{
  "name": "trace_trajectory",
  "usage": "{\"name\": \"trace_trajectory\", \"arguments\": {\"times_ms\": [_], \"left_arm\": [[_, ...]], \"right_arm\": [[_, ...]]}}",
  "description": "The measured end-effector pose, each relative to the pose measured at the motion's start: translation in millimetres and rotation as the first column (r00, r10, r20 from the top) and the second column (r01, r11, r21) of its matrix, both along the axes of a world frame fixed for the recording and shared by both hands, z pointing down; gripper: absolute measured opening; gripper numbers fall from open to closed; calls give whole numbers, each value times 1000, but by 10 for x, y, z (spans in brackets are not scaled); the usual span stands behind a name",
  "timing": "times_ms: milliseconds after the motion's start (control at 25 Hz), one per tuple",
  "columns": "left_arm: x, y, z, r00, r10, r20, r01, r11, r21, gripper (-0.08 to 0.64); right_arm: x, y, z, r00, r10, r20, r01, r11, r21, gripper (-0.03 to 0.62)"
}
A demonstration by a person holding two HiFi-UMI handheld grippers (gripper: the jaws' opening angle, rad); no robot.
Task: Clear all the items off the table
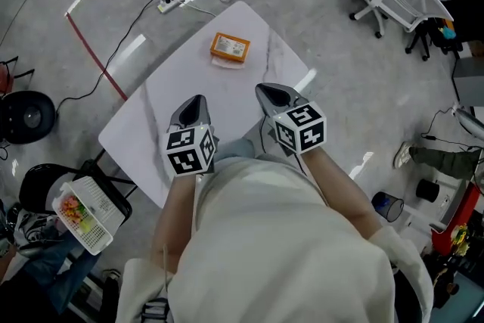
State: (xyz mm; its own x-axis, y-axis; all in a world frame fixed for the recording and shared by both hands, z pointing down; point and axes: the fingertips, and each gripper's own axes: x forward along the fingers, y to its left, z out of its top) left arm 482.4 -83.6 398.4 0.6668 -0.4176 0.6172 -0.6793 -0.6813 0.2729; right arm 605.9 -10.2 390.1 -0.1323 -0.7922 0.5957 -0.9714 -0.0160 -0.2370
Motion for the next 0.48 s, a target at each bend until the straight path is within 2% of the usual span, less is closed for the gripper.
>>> {"name": "trace_trajectory", "arguments": {"times_ms": [480], "left_arm": [[-136,-478,136,994,-109,21,109,994,-24,8]], "right_arm": [[102,-606,281,996,-76,-46,73,995,-62,-2]]}}
